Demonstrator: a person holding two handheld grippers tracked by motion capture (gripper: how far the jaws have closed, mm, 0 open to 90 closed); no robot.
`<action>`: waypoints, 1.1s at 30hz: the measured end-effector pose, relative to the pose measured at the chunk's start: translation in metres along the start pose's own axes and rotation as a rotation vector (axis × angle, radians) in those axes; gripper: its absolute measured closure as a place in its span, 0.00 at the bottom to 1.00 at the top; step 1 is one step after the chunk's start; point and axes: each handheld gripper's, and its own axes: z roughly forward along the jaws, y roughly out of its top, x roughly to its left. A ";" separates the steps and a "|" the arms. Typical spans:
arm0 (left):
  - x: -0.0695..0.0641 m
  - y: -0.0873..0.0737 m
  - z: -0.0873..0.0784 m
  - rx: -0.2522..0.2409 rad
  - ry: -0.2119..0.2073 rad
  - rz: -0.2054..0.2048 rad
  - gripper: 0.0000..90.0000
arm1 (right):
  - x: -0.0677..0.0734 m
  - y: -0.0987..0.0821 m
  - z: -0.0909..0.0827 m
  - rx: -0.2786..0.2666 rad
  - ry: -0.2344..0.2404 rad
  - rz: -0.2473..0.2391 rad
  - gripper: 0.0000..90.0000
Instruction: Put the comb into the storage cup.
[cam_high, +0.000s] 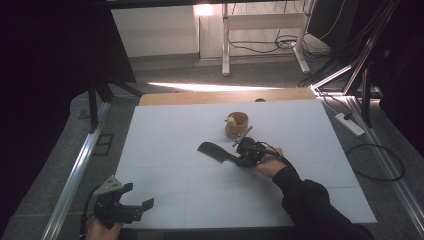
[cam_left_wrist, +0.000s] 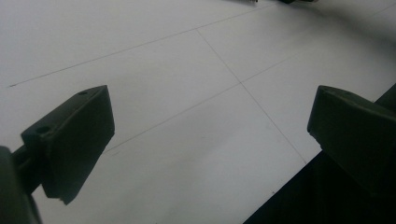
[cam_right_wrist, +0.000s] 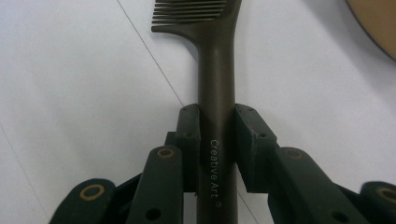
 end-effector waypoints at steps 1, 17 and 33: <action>0.000 0.000 0.000 -0.001 -0.004 0.001 0.01 | 0.000 0.000 0.000 -0.004 -0.002 -0.002 0.81; 0.000 0.008 0.003 -0.036 -0.058 0.058 0.01 | 0.008 -0.005 -0.017 -0.088 0.019 -0.048 0.81; -0.002 0.029 0.010 -0.039 -0.087 0.059 0.00 | 0.015 -0.017 -0.048 -0.188 0.010 -0.091 0.81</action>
